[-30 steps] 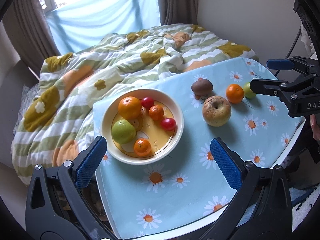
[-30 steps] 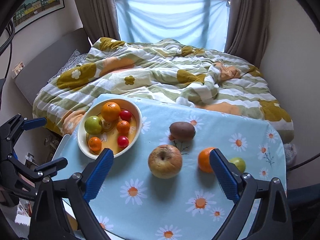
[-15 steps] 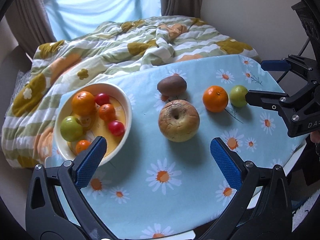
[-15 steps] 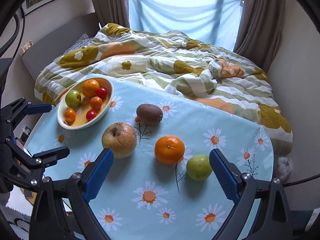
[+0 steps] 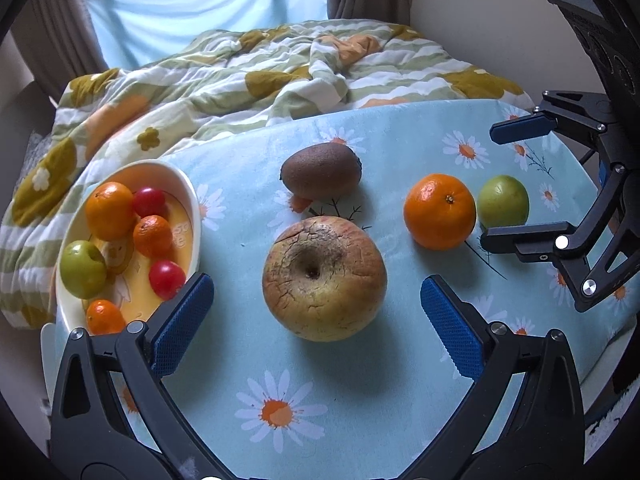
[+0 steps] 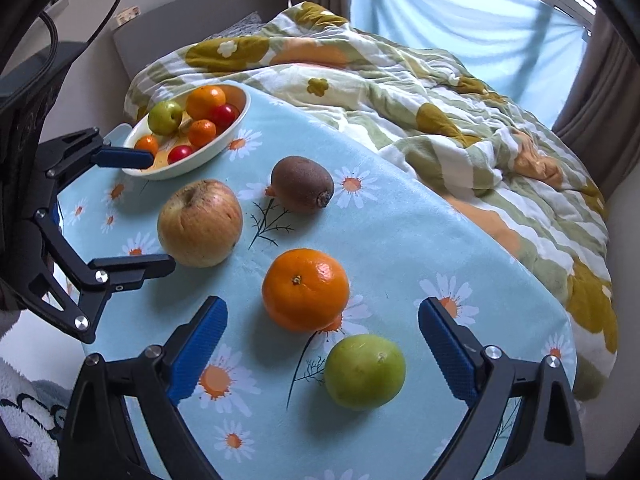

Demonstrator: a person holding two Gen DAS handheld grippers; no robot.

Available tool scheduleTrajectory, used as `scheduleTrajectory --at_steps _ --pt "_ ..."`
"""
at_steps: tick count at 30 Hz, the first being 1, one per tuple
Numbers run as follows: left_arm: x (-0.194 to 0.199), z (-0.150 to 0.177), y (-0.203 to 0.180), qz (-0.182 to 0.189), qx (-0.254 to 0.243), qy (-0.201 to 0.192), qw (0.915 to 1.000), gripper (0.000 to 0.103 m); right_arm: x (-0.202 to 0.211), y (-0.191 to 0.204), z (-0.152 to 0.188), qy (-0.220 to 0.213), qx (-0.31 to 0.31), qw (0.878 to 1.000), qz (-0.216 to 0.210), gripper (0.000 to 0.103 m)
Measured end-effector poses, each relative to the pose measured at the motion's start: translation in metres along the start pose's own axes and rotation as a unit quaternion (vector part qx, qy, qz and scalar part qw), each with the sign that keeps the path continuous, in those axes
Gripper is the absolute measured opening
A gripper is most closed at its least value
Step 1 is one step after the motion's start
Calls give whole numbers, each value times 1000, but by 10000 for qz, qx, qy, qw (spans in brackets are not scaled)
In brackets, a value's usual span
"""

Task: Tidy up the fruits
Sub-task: 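Grasp the large cracked apple with the left gripper while the right gripper grasps the orange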

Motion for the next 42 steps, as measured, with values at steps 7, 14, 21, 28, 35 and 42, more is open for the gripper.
scheduleTrajectory --at_steps 7,14,21,28,35,42 --pt "-24 -3 -7 16 -63 247 9997 87 -20 -5 1 148 243 9993 -241 84" --pt "-31 -2 -4 -82 -54 318 9994 80 -29 -6 2 215 311 9985 -395 76" --pt "-30 -2 -2 -93 71 344 9993 80 -33 -3 -1 234 328 9976 -555 76" --pt "-28 2 -1 -205 58 387 9990 80 -40 1 -3 281 379 9968 -645 69" --pt "-25 8 2 -286 100 417 9987 80 -45 6 -3 303 465 9961 -680 68" --pt "-22 15 6 -376 274 437 9980 79 -51 9 1 368 654 9959 -514 56"
Point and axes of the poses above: each gripper's, at about its wrist camera, not at the fingertips, and x roughly against the way its jaws point, y to its left, z to its underside, the point moved 3 cm from there along -x, roughly the way its jaws point, and after that the axes turned 8 degrees about -x, right-handed, at the moved point
